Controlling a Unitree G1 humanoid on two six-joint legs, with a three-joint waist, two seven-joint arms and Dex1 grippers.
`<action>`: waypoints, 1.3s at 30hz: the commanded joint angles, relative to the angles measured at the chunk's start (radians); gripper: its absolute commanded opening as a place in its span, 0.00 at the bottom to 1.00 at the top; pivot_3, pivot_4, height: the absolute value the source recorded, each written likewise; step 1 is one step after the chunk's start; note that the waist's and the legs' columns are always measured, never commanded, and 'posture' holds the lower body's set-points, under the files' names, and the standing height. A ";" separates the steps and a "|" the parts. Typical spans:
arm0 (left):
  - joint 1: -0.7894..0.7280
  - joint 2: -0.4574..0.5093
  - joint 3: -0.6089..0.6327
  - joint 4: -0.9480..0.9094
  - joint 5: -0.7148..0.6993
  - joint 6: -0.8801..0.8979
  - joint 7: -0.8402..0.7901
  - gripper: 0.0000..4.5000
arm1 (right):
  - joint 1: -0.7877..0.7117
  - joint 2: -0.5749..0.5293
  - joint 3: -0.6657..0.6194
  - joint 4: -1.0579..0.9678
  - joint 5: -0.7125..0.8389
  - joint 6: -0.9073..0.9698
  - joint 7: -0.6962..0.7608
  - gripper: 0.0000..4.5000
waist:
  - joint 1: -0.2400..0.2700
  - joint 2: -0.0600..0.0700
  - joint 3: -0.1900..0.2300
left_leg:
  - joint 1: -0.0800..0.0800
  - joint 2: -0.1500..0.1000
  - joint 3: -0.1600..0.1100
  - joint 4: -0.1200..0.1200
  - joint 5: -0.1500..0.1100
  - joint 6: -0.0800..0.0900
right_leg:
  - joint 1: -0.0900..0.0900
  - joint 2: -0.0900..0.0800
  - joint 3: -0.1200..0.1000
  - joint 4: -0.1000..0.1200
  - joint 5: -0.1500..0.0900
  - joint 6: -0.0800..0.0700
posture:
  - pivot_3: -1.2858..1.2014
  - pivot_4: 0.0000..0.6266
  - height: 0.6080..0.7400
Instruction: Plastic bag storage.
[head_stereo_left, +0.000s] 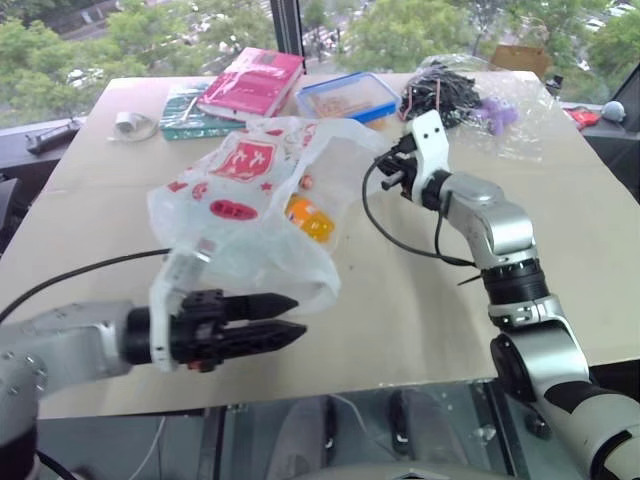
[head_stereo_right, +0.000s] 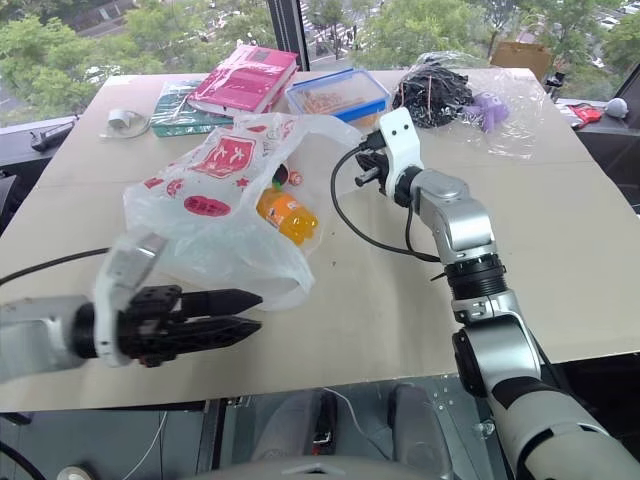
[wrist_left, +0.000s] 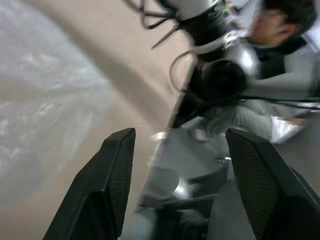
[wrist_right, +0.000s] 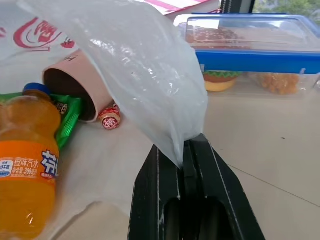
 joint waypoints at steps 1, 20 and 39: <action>0.001 -0.058 -0.095 -0.059 0.163 -0.125 0.101 0.66 | -0.002 -0.005 -0.012 -0.058 0.010 0.011 -0.004 0.00 | 0.001 0.000 0.000 | 0.000 0.000 0.000 0.000 0.000 0.000 | 0.000 0.000 0.000 0.000 0.000 0.000 | 0.52 0.24 1.00; -0.386 -0.224 -0.242 0.260 -0.173 -0.177 0.152 0.66 | -0.041 -0.045 -0.168 -0.139 0.141 0.182 -0.017 0.00 | 0.019 0.000 0.000 | -0.001 0.001 0.000 0.001 0.000 0.001 | -0.001 0.002 -0.001 0.000 0.002 0.003 | 0.52 0.24 1.00; -1.367 -0.141 -0.224 1.175 0.219 -0.386 0.149 0.66 | -0.596 -0.331 -0.517 0.114 0.436 0.238 -0.068 0.00 | 0.014 0.000 0.004 | -0.017 -0.006 -0.001 -0.002 -0.001 0.003 | -0.012 0.001 -0.003 -0.002 0.001 0.006 | 0.52 0.24 1.00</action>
